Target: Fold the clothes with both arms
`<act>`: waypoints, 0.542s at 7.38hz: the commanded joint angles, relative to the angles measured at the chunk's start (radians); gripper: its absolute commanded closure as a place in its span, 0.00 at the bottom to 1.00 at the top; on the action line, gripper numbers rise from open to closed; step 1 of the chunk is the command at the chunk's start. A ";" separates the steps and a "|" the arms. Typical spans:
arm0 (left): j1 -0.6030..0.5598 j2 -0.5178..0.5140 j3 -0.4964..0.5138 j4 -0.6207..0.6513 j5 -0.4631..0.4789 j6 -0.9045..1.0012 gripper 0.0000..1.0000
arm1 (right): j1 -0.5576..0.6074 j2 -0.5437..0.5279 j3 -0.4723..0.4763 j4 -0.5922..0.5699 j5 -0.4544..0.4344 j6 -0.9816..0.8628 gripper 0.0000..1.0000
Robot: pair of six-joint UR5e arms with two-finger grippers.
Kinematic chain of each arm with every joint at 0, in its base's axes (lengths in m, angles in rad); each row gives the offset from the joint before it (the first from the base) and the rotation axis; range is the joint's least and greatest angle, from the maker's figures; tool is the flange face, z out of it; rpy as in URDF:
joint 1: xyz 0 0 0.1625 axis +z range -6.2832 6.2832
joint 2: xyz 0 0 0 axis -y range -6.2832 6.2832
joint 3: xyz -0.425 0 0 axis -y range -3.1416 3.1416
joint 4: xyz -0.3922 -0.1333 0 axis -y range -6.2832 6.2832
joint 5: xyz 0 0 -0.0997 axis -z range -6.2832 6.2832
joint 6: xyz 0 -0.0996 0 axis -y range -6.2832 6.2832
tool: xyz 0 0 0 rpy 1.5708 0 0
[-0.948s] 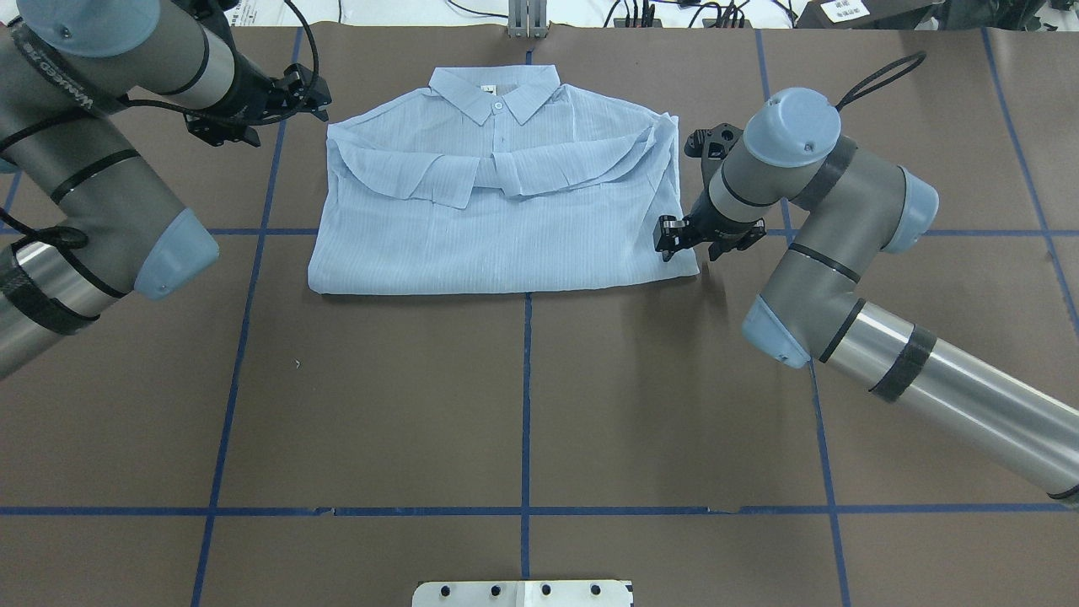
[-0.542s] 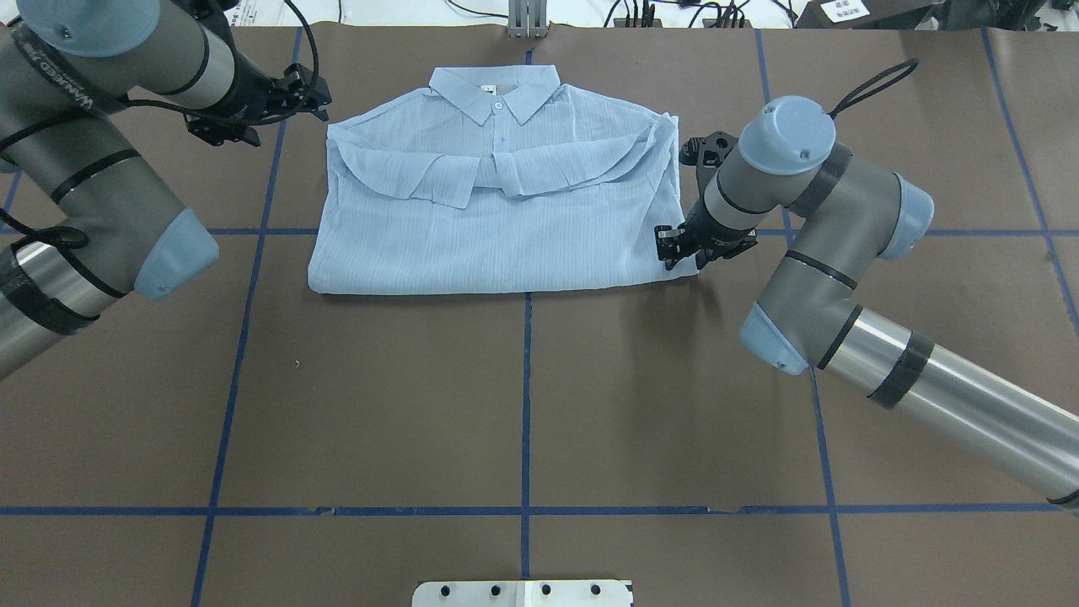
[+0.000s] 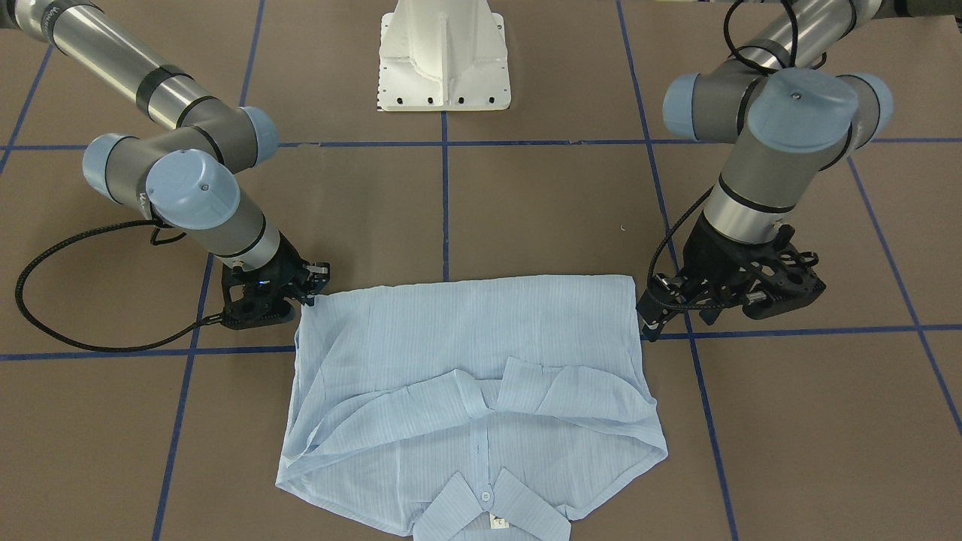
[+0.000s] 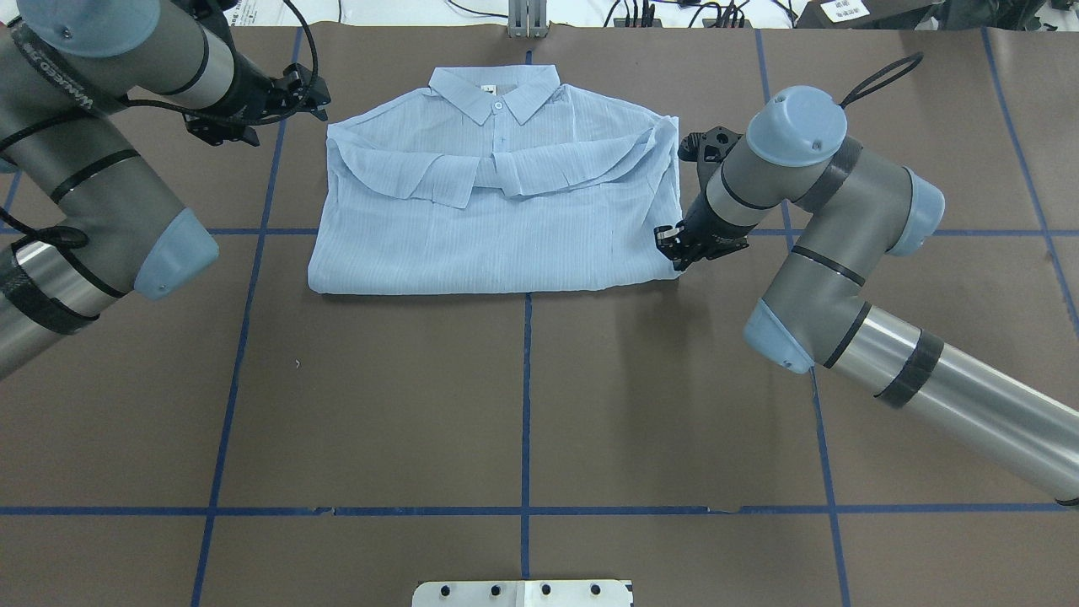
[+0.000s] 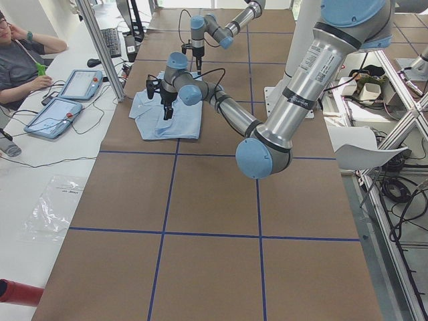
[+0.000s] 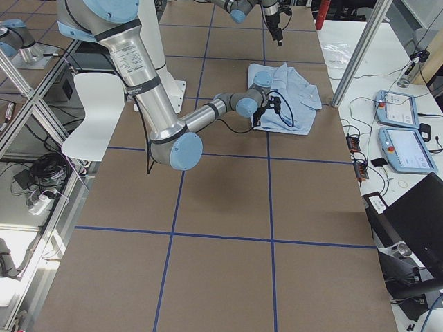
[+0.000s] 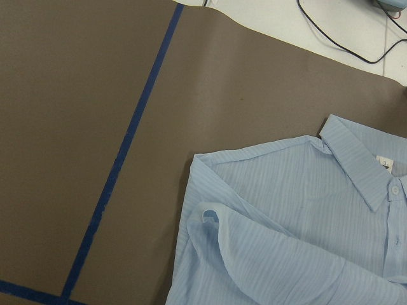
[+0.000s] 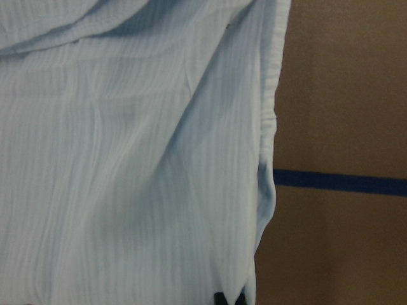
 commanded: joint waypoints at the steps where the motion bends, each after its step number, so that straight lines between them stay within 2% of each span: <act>1: -0.001 -0.001 -0.008 0.000 0.001 -0.002 0.01 | 0.017 -0.167 0.210 -0.005 0.059 -0.001 1.00; 3: -0.002 0.002 -0.023 0.003 0.001 -0.024 0.01 | 0.011 -0.419 0.468 -0.004 0.066 0.001 1.00; 4: -0.001 0.018 -0.037 0.003 0.002 -0.031 0.01 | -0.016 -0.500 0.550 -0.002 0.067 0.001 1.00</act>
